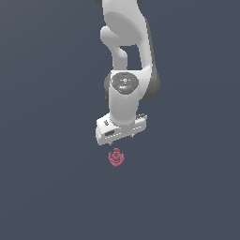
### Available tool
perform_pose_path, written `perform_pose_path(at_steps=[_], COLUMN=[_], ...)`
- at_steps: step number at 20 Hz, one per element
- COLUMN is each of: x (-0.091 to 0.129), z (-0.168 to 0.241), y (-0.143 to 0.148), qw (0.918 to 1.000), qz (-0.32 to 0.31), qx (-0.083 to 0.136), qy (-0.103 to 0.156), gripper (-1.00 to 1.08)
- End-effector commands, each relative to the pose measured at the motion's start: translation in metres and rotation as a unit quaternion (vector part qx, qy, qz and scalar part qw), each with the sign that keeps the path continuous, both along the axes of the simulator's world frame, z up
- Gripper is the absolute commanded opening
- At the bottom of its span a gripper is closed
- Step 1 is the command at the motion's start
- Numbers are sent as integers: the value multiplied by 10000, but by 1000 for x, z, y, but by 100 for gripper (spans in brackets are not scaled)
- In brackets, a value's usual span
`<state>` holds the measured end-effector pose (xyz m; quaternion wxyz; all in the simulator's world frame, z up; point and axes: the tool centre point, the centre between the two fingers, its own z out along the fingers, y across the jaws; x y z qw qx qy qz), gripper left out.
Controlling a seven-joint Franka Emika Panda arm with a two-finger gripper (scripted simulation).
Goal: Pick up the object and move it to a goal position.
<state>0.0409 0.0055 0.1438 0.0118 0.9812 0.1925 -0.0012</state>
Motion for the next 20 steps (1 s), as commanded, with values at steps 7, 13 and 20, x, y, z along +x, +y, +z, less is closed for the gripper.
perform_pose_path(at_steps=[7, 13, 20], x=[23, 33, 38], z=[-30, -45, -53], y=[-13, -20, -23], qw=[9952, 9900, 9864], qz=[973, 1411, 1641], qx=[57, 92, 113], qy=[27, 31, 31], gripper=[100, 100, 100])
